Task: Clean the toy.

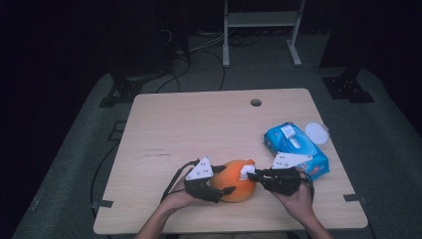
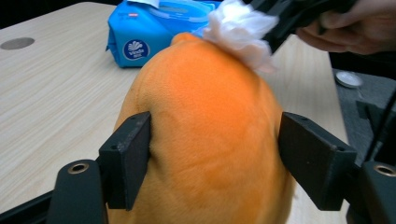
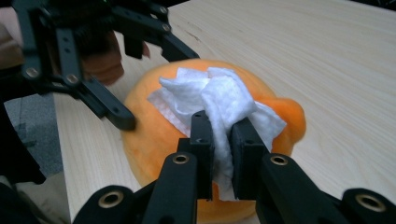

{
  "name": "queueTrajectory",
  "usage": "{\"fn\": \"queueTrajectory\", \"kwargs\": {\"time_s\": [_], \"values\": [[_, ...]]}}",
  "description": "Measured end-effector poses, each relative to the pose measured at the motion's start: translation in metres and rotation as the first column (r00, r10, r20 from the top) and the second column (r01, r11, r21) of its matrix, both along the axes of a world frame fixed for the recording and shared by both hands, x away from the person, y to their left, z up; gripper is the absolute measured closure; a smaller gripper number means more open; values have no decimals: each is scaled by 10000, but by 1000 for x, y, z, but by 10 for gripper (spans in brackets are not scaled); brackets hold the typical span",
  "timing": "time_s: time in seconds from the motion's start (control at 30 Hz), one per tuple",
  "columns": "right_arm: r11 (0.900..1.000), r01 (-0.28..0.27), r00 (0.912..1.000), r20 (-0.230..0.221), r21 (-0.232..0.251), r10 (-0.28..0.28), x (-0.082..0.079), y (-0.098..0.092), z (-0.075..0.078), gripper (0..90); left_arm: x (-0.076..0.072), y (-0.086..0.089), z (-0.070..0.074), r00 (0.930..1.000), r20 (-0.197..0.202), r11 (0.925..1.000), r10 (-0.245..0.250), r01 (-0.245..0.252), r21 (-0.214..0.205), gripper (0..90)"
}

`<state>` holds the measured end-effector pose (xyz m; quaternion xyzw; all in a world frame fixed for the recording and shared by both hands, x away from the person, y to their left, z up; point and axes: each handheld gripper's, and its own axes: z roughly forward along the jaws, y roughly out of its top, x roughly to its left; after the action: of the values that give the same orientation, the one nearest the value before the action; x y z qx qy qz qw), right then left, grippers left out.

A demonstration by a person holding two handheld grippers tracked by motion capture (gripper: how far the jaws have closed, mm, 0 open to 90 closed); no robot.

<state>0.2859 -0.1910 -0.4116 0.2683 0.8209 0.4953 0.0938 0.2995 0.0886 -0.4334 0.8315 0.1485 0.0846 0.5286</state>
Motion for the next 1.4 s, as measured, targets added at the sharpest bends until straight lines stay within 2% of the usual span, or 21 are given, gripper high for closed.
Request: {"fn": "queueTrajectory", "kwargs": {"time_s": [0.1,0.2,0.33,0.4,0.47,0.5,0.57,0.63,0.67,0.77,0.8,0.87,0.9,0.93,1.0,1.03,1.1,1.17,1.27,1.33,1.4], "values": [[10000,89,9999,-145,-25,-89,3,-6,-3,803,5,3,3,9990,-197,9992,397,-397,-1,263],[9998,193,9997,-130,-87,-194,4,-5,-2,803,1,-5,-1,9985,-155,9985,525,-522,185,273],[9990,-234,9990,359,-375,248,-6,8,5,803,-5,-9,3,9999,65,9981,122,-126,611,251],[9983,-403,9987,292,-425,416,-6,8,5,804,-1,-1,6,10000,12,9994,-69,68,350,250],[9961,-716,9973,151,-509,724,-5,5,4,805,4,5,7,9998,-169,10000,75,-76,-62,230],[9944,-853,9960,195,-631,867,-6,3,3,805,6,4,6,9995,-152,9996,265,-266,-14,182],[9911,-1181,9927,170,-615,1193,-7,1,4,804,8,1,0,9991,-312,9995,303,-300,73,109],[9917,-1092,9937,186,-685,1107,-7,0,3,803,6,-2,-3,9988,-481,10000,-26,28,30,163],[9931,-962,9950,190,-677,977,-5,-2,3,803,5,-4,-3,9991,-406,9999,-108,113,112,173],[9974,-371,9993,44,-615,374,-1,-8,2,804,1,-3,1,9976,-438,9984,-531,538,146,200],[9982,-152,9999,-31,-577,150,2,-11,1,803,1,-2,0,9976,-327,9980,-610,615,162,209],[9994,-30,9994,-336,-339,18,4,-15,1,805,1,-3,-2,9990,-231,9989,-394,399,232,226],[9993,-48,9997,-256,-366,38,3,-13,3,805,0,-5,-2,9992,-212,9989,-350,356,293,236],[9990,-149,9998,-102,-424,145,0,-9,5,805,0,-6,-3,9995,-85,9988,-314,317,373,240],[9969,-773,9970,9,-115,773,-7,1,8,805,-3,-9,-2,9993,80,9986,-378,375,366,243],[9932,-1153,9932,128,-171,1155,-12,10,10,805,-3,-10,-2,9988,186,9980,-462,454,442,240],[9888,-1344,9892,503,-652,1377,-17,20,11,804,-3,-9,-2,9988,173,9978,-462,454,473,222],[9904,-1178,9910,557,-727,1220,-15,20,12,804,0,-5,-3,9995,-74,9992,-293,295,264,200],[9951,-440,9976,502,-886,486,-5,7,13,805,1,-6,-3,9996,-145,9992,-239,244,332,197],[9976,-97,9998,158,-685,108,4,-4,11,804,1,-8,-4,9996,-167,9993,-217,222,291,186],[9977,26,10000,-91,-675,-32,7,-9,8,804,3,-8,-3,9996,-281,9996,-52,60,270,161]]}}
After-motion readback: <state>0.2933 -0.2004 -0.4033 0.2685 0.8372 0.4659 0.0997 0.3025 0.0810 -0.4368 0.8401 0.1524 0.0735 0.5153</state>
